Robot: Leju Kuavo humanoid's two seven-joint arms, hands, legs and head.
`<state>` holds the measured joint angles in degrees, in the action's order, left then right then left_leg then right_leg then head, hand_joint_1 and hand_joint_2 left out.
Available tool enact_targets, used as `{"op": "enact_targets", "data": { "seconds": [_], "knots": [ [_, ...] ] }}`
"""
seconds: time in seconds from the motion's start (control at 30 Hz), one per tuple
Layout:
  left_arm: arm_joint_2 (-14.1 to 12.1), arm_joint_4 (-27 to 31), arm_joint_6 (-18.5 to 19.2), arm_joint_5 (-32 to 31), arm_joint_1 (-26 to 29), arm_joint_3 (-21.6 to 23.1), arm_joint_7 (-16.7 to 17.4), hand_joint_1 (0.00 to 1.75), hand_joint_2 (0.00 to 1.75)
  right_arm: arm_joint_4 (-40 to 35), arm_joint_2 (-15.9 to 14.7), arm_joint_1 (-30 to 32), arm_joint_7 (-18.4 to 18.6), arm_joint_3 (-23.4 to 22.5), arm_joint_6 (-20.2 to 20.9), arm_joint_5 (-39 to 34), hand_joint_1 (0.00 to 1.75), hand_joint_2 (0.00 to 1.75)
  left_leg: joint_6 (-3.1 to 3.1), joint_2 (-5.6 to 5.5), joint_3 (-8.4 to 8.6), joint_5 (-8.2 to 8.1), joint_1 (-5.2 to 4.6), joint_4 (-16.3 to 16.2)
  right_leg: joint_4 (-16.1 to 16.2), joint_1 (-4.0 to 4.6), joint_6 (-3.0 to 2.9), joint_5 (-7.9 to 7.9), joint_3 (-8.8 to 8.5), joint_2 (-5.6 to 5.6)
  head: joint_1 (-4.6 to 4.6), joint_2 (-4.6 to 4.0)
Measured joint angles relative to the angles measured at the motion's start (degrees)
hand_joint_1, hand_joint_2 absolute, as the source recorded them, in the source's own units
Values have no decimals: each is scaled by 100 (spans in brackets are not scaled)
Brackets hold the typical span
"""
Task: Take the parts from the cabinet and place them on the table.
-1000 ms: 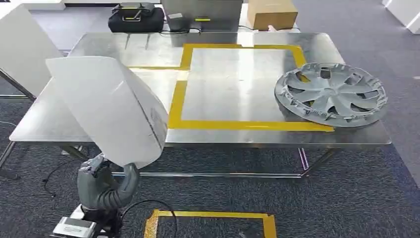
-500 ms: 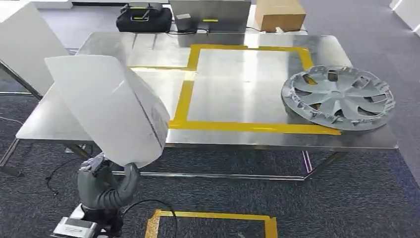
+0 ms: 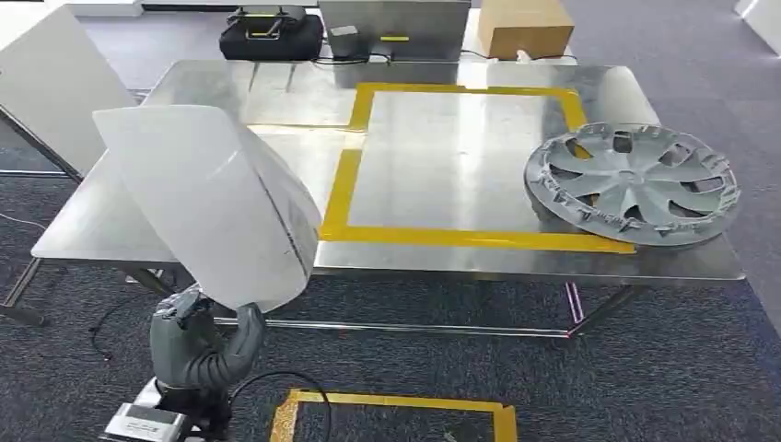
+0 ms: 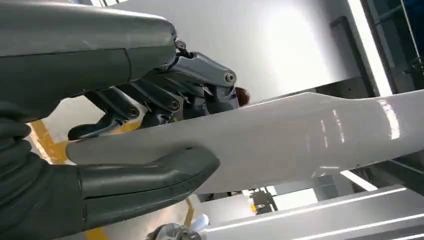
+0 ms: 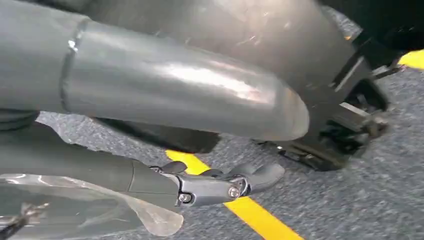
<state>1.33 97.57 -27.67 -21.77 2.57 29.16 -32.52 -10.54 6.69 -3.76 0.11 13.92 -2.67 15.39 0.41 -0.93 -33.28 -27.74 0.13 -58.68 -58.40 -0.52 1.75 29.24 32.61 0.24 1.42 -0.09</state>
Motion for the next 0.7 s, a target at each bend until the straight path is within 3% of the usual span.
{"op": "enact_targets", "data": {
  "seconds": [0.07, 0.1, 0.2, 0.23, 0.27, 0.3, 0.37, 0.43, 0.5, 0.57, 0.6, 0.7],
  "knots": [
    [-2, 0, 0, 0, -2, 0, 0, 175, 175, 0, 0, -5, -2, -2, 0, 0, 0, 0, -62, 18, -19, -102, 13, -96, 28, -40, -76, -26, -21, -15, 0, 0],
    [-2, 0, 0, 0, -10, 2, 0, 175, 175, 0, 0, -10, -2, -2, 0, 0, 0, 0, -90, 32, -113, -260, 13, -326, 28, -40, -105, -16, -33, -21, -42, 0],
    [-9, -7, 0, 0, -7, 2, -2, 175, 175, 0, 0, -5, -2, -2, 2, 0, 0, 0, -128, 36, -687, -830, 23, -1600, 27, -26, -138, 2, -48, -55, -39, 0],
    [-13, -11, 0, 2, -2, 2, 0, 175, 175, 0, 0, -2, -2, -2, 7, 0, 0, 0, -126, 37, -792, -839, 23, -1798, 26, -20, -143, 6, -53, -59, -33, 0],
    [-17, -15, 0, 2, -1, 2, 0, 175, 175, 0, 0, -2, -2, -2, 15, 0, 0, 0, -109, 37, -745, -672, 22, -1683, 26, -13, -146, 12, -66, -58, -37, 0],
    [-20, -17, 2, 0, -2, 2, 0, 175, 175, 0, 0, -7, -2, -2, 24, 0, 0, 0, -82, 37, -600, -441, 19, -1357, 26, -7, -149, 19, -81, -53, -37, 0],
    [-20, -17, 2, 0, -8, 2, -2, 175, 175, 0, 0, -10, -2, -2, 26, 2, 0, 0, 9, 47, -141, 82, -2, -353, 27, -1, -140, 43, -130, -48, -37, 0],
    [-20, -17, 2, 2, -22, 2, -4, 175, 175, 0, 0, -18, -2, -4, 26, 2, 0, 0, 47, 74, -18, -2, -41, -35, 4, 29, -98, 56, -83, -46, -37, 0],
    [-24, -20, 2, 4, -15, 2, -7, 175, 175, 0, 2, -13, -2, -4, 35, 4, 0, 0, 59, 59, -57, -11, -53, -60, 27, 16, -49, 38, -67, -72, -31, 0],
    [-15, -17, 2, 4, -21, 2, -9, 175, 175, 0, 0, -19, -2, -4, 37, 7, 0, 0, 116, 63, 1, 38, 18, 55, 6, 11, 14, 106, -24, -65, -30, 0],
    [-9, -17, 2, 2, -25, 2, -11, 175, 175, 0, 0, -20, -4, -4, 37, 7, 0, 0, 135, 67, 20, 41, 17, 72, -146, 23, 36, 221, 21, -45, -11, 0],
    [-4, -22, 2, 4, -23, 0, -9, 175, 175, 0, 0, -12, -2, -4, 37, 4, 0, 0, 156, 70, 8, 35, 11, 66, -1491, -7, 104, 821, 670, -36, -2, 0]
  ]
}}
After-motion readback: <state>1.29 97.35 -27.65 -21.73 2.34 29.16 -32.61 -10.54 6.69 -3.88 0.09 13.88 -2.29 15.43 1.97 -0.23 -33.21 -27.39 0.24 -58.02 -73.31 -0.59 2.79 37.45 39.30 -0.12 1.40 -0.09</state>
